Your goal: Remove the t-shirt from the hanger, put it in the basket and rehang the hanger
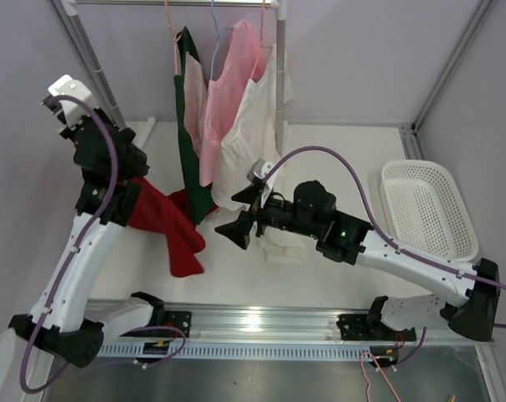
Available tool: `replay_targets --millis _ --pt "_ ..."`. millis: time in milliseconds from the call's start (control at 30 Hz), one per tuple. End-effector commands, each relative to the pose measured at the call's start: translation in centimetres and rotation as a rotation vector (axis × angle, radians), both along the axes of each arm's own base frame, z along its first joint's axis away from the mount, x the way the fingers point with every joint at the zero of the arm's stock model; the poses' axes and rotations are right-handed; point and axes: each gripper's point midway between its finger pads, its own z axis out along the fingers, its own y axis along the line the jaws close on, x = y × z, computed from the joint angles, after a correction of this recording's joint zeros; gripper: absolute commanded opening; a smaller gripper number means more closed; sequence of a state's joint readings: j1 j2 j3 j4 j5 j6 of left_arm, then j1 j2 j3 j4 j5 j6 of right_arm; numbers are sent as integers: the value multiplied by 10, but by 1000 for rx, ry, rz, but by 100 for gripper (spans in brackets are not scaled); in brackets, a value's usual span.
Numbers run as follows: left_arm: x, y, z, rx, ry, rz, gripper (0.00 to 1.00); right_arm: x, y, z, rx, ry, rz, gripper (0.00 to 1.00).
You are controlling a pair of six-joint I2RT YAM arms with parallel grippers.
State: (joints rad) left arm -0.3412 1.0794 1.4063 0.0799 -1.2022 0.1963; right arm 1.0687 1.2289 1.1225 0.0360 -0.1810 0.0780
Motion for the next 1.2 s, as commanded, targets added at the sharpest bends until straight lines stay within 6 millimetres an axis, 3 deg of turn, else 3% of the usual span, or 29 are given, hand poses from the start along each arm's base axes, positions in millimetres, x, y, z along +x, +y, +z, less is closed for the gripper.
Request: replay_targets --millis 0,567,733,767,800,867,900,967,1033,1167 --pt "-13 8 13 -7 1 109 1 -10 13 68 208 -124 69 100" --pt "8 -13 -9 31 65 86 1 -26 75 70 261 -147 196 100" --pt "12 -15 -10 37 59 69 1 -28 95 67 249 -145 221 94" --pt "12 -16 -10 36 56 64 1 -28 96 66 247 -146 224 85" --pt "12 -16 -10 36 57 63 1 -28 98 66 239 -140 225 60" --pt "13 -16 -10 38 56 59 1 -26 102 58 208 -113 221 41" --pt "13 -16 -10 39 56 58 1 -25 102 56 200 -107 216 25" --pt "14 -17 -6 44 46 49 1 -26 99 56 190 -93 201 3" --pt "14 -17 1 46 27 43 1 -25 93 47 159 -74 174 0" --pt "15 -15 15 80 6 69 1 -37 68 56 158 -76 143 0"
